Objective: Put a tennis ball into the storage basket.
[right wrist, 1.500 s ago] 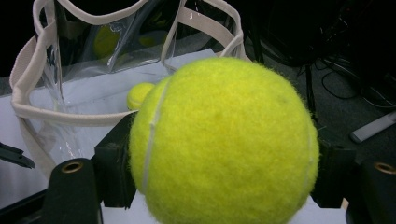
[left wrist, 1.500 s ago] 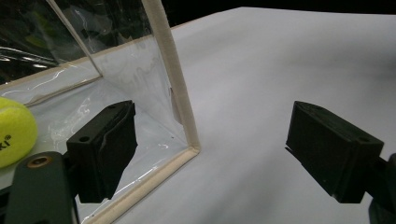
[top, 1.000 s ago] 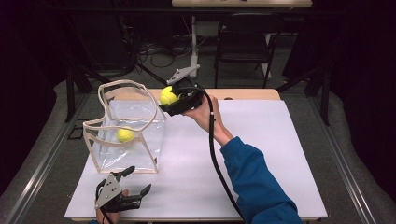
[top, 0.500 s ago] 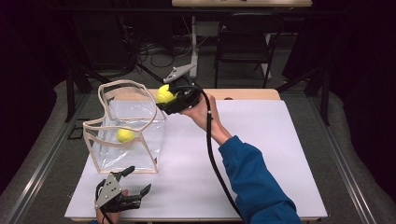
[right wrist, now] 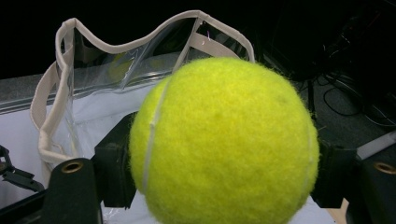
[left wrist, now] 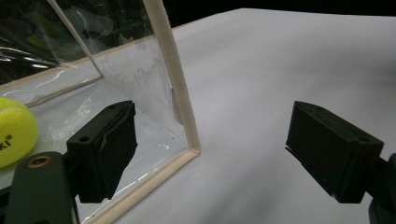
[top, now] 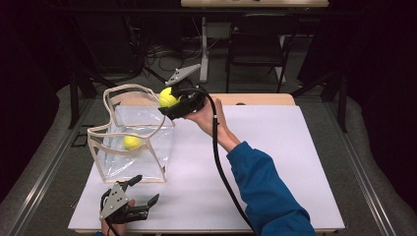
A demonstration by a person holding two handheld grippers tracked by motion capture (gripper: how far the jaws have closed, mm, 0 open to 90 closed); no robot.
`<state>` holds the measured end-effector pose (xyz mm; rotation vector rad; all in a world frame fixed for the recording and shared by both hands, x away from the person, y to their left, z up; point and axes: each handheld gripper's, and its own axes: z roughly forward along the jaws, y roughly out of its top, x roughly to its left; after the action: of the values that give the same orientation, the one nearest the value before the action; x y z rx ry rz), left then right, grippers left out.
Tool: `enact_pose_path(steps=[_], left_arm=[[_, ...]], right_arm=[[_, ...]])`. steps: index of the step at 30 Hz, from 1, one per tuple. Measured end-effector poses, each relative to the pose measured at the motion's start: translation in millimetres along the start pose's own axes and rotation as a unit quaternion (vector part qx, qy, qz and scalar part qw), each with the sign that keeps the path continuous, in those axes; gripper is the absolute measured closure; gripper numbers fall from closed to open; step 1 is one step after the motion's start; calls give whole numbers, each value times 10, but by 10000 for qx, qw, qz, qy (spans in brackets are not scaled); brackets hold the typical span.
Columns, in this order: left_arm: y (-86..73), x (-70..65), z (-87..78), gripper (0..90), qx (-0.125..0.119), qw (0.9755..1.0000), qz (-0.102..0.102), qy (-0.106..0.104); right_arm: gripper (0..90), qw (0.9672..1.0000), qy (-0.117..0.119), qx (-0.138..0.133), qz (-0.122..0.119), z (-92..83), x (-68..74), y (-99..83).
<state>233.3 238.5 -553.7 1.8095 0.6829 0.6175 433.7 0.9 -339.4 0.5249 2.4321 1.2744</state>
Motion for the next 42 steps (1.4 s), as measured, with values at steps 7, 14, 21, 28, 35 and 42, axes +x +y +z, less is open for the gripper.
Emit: enact_pose_path(steps=[7,14,21,28,35,42], left_arm=[[0,2,-2,159,-10,10000,-1,-3],[2,2,-2,159,-6,10000,21,-8],[2,2,-3,159,-9,10000,18,-11],[2,2,-4,159,-6,10000,17,-14],[2,2,-3,159,-7,10000,20,-15],[2,2,-4,159,-22,10000,7,-13]], right_arm=[[258,10000,15,6,-17,35,9,41],[258,10000,3,-12,-26,38,13,85],[258,10000,32,-21,-63,58,34,142],[258,9999,47,-11,-95,93,51,181],[258,9999,56,-25,-87,112,51,217],[258,9999,71,10,-120,137,60,245]])
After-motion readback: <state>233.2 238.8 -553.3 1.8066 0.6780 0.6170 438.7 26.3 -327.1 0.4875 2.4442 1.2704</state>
